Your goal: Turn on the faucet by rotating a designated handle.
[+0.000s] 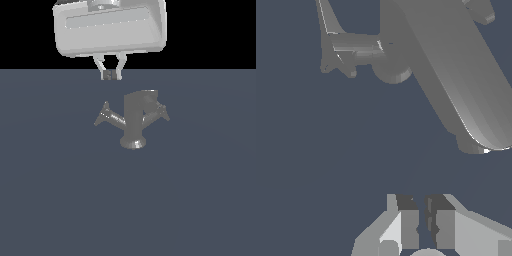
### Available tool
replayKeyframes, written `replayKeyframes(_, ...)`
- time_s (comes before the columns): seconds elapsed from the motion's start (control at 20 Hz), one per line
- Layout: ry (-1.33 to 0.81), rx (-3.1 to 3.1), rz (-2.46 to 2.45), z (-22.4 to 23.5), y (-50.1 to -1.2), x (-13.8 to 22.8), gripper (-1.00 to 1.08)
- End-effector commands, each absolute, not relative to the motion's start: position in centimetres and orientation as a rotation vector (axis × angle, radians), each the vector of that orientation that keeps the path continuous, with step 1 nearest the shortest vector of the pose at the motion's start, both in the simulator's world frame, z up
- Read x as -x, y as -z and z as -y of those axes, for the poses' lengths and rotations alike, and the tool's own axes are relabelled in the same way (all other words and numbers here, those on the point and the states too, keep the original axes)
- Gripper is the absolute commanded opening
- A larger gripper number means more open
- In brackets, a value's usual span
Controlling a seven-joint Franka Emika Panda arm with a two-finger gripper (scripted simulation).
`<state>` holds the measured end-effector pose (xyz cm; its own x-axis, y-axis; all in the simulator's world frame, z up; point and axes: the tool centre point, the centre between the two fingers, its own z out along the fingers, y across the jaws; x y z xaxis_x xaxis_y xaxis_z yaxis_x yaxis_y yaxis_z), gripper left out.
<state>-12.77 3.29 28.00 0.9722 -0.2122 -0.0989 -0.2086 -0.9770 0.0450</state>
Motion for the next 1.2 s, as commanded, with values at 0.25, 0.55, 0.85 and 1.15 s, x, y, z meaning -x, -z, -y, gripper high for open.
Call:
replayKeyframes(0.25,0.021,-2.999,0.194,-7.4,-20.5,6.6,0.08)
replayKeyframes(0.55,0.109,-2.941,-0.08,-6.9,-16.2,7.0,-0.63)
replayKeyframes(0.85,-0.301,-2.891,0.345,4.4,-23.4,-3.6,-0.52)
replayKeyframes(1.15,-0.418,-2.914,0.283,3.3,-19.9,-7.9,-0.46)
